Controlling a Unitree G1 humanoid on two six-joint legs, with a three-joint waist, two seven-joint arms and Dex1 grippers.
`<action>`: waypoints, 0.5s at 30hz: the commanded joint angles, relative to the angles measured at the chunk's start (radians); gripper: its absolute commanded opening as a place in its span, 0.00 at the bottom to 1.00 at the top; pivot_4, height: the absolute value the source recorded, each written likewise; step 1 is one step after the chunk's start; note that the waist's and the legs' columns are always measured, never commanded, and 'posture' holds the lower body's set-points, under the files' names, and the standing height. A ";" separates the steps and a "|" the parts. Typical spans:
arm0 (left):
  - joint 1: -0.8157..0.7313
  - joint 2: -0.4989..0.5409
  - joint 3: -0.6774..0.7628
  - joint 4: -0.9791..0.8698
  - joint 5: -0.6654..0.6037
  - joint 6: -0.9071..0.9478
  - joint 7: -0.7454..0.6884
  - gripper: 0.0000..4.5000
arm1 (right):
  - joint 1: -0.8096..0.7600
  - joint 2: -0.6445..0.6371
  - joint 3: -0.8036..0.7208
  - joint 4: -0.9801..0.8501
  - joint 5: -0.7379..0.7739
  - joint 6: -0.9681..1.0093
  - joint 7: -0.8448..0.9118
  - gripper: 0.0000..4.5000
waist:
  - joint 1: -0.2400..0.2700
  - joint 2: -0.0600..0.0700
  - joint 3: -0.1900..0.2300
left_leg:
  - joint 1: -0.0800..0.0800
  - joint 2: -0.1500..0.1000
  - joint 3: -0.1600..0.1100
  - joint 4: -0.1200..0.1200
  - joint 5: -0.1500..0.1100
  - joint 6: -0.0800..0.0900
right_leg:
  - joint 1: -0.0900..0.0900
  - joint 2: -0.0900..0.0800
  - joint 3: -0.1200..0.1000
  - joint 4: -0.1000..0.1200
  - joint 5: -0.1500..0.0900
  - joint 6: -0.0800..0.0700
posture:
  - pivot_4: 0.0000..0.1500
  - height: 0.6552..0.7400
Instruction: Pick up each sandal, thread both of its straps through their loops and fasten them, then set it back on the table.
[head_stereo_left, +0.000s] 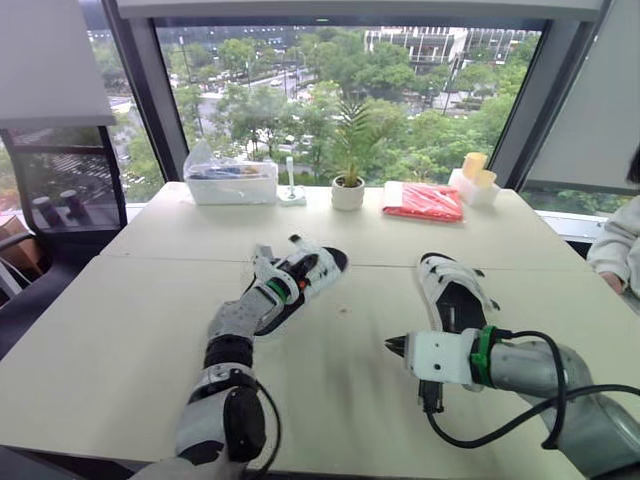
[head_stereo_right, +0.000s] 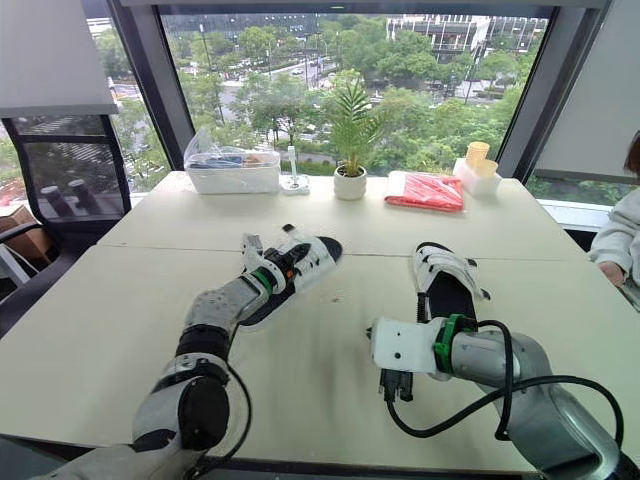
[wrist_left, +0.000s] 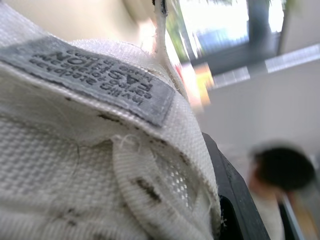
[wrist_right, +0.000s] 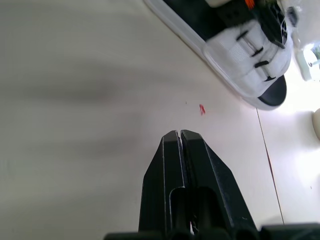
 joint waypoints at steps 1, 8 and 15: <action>-0.099 -0.022 0.067 0.164 -0.037 -0.287 0.049 0.01 | -0.037 0.009 0.005 -0.005 0.001 0.001 -0.007 0.00 | 0.006 0.000 0.000 | 0.000 -0.002 -0.001 0.000 0.000 0.000 | 0.000 -0.002 -0.001 0.000 0.000 0.000 | 1.00 0.97; -0.166 0.004 0.135 0.350 -0.081 -0.471 0.045 0.01 | -0.099 0.030 0.033 0.005 0.000 0.025 -0.004 0.00 | 0.025 0.000 0.000 | -0.001 -0.007 -0.001 0.002 0.000 0.001 | 0.001 -0.003 -0.001 -0.001 0.001 0.003 | 1.00 0.97; -0.144 0.034 0.119 0.383 -0.080 -0.450 0.051 0.35 | -0.103 0.032 0.035 0.011 -0.002 0.027 -0.006 0.00 | 0.018 0.000 0.000 | -0.001 -0.007 0.000 0.002 0.000 0.001 | 0.001 -0.002 -0.001 0.000 0.002 0.003 | 1.00 0.97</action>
